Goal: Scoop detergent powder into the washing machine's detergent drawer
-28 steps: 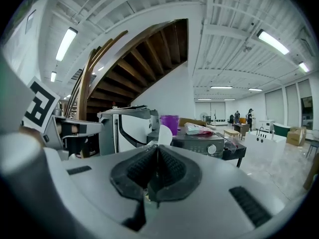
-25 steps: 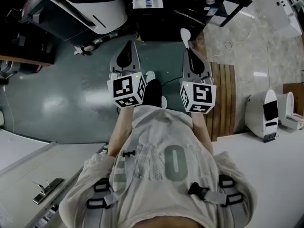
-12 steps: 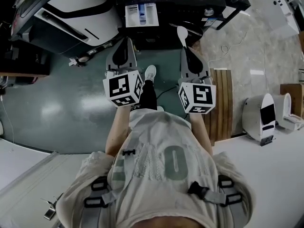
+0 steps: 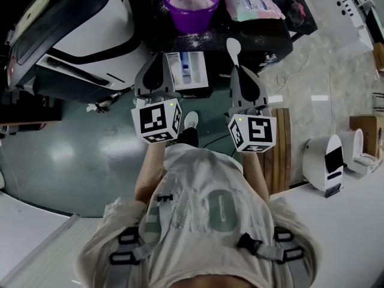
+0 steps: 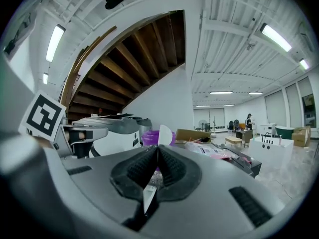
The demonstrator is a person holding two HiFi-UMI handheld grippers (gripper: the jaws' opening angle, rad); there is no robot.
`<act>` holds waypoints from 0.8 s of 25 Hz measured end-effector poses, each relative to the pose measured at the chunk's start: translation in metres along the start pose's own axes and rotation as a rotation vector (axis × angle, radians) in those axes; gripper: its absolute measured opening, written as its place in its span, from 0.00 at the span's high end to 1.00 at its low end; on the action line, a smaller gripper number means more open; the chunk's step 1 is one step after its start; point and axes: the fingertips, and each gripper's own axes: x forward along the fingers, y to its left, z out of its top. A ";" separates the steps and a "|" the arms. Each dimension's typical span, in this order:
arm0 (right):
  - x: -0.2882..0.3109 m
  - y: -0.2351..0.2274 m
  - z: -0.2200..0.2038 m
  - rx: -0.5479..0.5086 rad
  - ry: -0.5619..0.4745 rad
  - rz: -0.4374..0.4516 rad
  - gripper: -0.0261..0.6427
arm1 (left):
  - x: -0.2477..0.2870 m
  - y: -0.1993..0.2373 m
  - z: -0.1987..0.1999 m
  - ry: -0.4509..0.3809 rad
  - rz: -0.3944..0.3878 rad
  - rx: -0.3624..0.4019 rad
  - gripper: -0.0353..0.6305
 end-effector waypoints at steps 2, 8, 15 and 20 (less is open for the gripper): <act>0.026 -0.006 0.012 -0.017 -0.011 -0.010 0.95 | 0.028 0.014 0.007 -0.013 -0.004 -0.002 0.92; 0.080 -0.023 0.028 -0.024 -0.015 -0.024 0.95 | 0.078 0.039 0.017 -0.024 0.014 0.016 0.92; 0.112 -0.036 0.021 0.003 -0.008 0.003 0.95 | 0.105 0.042 0.011 -0.003 0.047 0.027 0.92; 0.118 -0.043 0.023 0.017 -0.020 0.018 0.95 | 0.113 0.041 0.016 -0.004 0.064 0.037 0.92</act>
